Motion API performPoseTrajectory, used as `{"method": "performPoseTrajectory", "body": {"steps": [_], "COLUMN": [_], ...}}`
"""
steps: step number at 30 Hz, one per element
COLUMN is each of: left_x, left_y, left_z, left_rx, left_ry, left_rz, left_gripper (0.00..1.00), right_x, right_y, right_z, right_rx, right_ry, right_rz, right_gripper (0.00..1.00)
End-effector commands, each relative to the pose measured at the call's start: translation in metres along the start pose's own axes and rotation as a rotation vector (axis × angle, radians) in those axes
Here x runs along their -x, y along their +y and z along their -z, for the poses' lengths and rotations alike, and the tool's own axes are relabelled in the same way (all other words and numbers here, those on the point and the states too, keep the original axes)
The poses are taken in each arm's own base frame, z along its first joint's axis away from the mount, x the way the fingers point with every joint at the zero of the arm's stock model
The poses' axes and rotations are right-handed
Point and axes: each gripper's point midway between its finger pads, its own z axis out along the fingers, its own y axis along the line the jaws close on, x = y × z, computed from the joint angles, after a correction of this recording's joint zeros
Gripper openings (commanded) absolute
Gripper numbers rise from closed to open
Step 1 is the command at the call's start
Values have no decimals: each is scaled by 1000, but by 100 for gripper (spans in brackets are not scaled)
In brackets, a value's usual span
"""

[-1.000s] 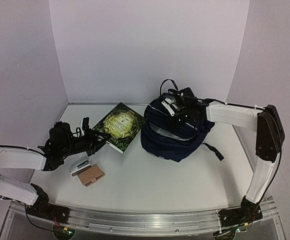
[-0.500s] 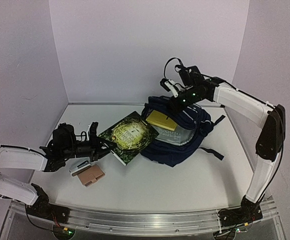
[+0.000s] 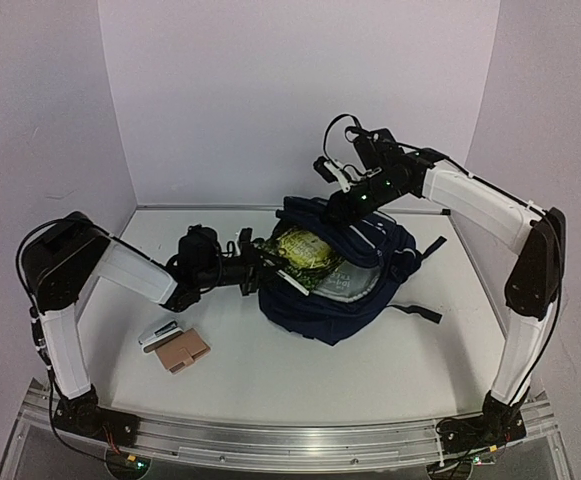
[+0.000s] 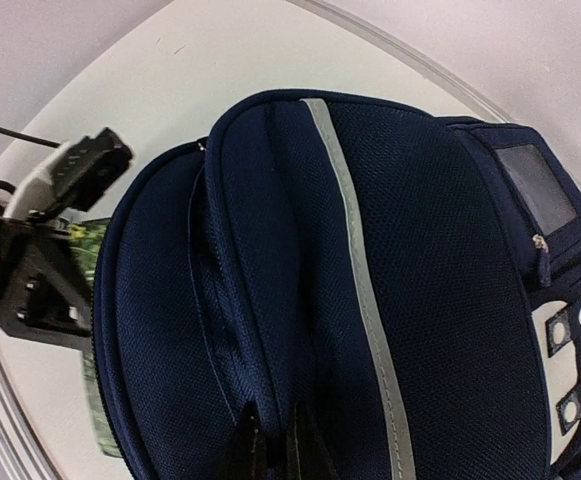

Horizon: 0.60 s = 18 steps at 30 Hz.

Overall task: Pack the student bag
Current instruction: Place the book in the student bag.

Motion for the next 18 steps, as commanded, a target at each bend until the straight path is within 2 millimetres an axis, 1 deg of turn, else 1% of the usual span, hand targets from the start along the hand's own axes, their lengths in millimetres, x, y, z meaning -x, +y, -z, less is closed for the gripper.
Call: {"method": "performPoseTrajectory", "body": {"steps": [1,2,5,7,8,9,11,15,18], "left_x": [37,42,48,51,51,49,43,27,12], "left_y": [-67,-63,-55,-49,-46,-44,-43,-34,-29], "left_z": [-37,-46,-70,-77,-77,-76,-67,-45,-33], "left_rx": [-195,-168,-116,-83,-65,-48,-5,113,165], "left_ry": [-122,-139,-153,-159,-161,-161,-163,-173,-149], "left_rz": [-57,-44,-44,-48,-49,-54,-76,-117,-127], "left_gripper": [0,2,14,21,28,35,42,54,58], "right_x": [47,46,43,40,38,37,35,31,28], "right_y": [48,52,57,56,55,53,50,45,45], "right_z": [25,24,24,21,20,19,19,19,21], "right_rx": [172,185,212,208,202,194,184,183,189], "right_ry": [-167,-164,-155,-147,-143,-141,-136,-131,-127], "right_rz": [38,35,26,24,26,29,35,30,36], "right_gripper": [0,0,0,0,0,0,0,0,0]}}
